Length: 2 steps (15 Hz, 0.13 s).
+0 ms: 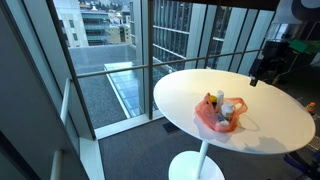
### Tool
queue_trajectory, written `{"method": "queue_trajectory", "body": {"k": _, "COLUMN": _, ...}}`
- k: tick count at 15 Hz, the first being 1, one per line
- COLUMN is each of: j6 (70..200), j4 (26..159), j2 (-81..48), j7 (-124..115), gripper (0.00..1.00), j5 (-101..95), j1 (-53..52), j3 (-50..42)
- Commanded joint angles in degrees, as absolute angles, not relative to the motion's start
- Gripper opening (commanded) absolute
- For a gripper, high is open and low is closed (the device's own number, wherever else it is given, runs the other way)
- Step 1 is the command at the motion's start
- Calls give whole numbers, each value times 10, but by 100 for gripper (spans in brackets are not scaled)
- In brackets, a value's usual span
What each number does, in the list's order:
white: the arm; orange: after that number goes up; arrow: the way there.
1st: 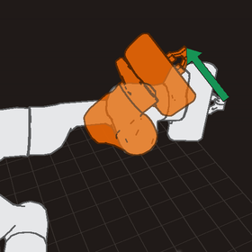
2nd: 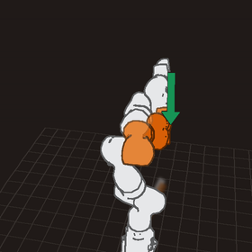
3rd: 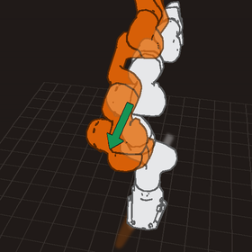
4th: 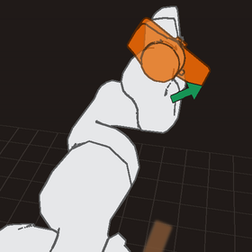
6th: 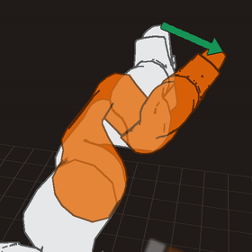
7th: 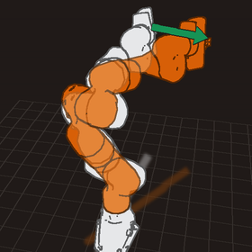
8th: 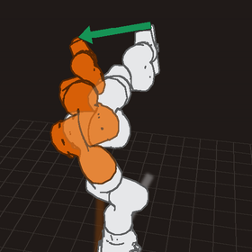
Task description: Put the blue box in the plastic
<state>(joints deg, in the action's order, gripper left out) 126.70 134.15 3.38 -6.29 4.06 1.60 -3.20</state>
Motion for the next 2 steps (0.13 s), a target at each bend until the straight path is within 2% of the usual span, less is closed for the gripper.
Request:
{"method": "queue_trajectory", "body": {"k": 1, "j6": 1263, "j4": 1339, "j2": 34, "j7": -63, "gripper": 100, "j5": 41, "j1": 20, "j3": -29}}
{"method": "queue_trajectory", "body": {"k": 2, "j6": 1264, "j4": 1340, "j2": 33, "j7": -63, "gripper": 100, "j5": 41, "j1": 20, "j3": -29}}
